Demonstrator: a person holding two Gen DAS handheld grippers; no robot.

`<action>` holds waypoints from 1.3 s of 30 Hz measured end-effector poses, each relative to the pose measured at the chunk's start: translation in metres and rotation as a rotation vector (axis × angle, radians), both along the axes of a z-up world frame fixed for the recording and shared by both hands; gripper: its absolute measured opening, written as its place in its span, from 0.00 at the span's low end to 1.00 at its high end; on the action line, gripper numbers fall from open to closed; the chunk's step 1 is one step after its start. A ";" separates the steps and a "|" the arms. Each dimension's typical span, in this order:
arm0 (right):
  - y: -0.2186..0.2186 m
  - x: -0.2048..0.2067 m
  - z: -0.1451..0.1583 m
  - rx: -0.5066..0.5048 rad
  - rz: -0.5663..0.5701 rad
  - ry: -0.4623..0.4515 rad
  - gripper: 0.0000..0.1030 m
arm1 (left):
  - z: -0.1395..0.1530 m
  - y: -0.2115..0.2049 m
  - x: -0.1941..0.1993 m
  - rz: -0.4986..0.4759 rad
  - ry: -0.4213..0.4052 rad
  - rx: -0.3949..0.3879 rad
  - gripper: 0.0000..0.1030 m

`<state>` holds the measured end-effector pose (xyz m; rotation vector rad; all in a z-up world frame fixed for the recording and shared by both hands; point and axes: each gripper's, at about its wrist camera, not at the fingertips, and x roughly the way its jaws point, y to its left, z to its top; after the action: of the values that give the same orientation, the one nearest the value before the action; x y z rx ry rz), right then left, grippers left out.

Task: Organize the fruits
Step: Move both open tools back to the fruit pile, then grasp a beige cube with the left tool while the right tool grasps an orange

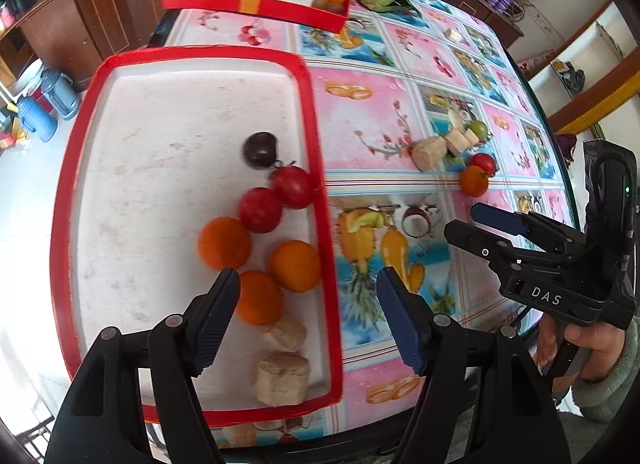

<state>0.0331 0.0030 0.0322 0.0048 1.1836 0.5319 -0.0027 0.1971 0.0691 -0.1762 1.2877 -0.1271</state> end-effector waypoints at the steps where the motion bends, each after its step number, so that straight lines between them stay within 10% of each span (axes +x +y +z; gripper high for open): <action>1: -0.006 -0.001 0.000 -0.002 -0.013 0.000 0.60 | 0.000 -0.006 0.001 -0.012 0.000 0.000 0.68; 23: -0.108 -0.002 0.003 -0.020 -0.196 -0.005 0.63 | -0.023 -0.096 0.045 -0.211 0.023 0.015 0.68; 39: -0.067 0.035 -0.009 0.018 -0.125 0.035 0.48 | -0.038 -0.093 0.085 -0.208 0.050 0.071 0.68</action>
<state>0.0676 -0.0638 0.0232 0.1034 1.2037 0.4342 0.0826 0.1043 0.0311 0.0165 1.3566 -0.2555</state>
